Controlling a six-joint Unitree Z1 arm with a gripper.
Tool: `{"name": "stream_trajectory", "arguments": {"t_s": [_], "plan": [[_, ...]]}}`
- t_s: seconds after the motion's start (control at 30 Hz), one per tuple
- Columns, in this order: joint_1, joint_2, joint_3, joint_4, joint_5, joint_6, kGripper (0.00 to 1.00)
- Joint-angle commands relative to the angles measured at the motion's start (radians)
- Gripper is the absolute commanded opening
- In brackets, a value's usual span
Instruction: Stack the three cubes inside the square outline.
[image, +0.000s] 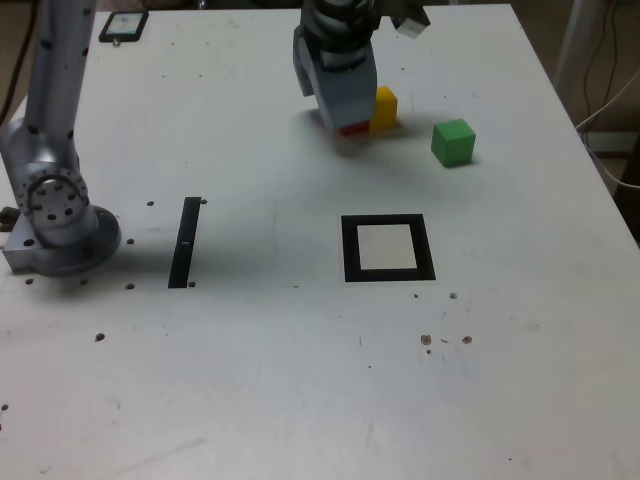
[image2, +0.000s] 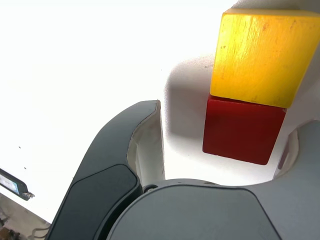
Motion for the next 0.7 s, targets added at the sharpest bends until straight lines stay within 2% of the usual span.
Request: {"name": "stream_trajectory", "arguments": {"t_s": [0.0, 0.47, 0.67], "plan": [[0.002, -0.001, 0.005, -0.012, -0.004, -0.001, 0.85], [0.001, -0.004, 0.026, -0.034, -0.016, -0.005, 0.81], [0.001, -0.004, 0.031, -0.052, -0.039, -0.041, 0.67]]}}
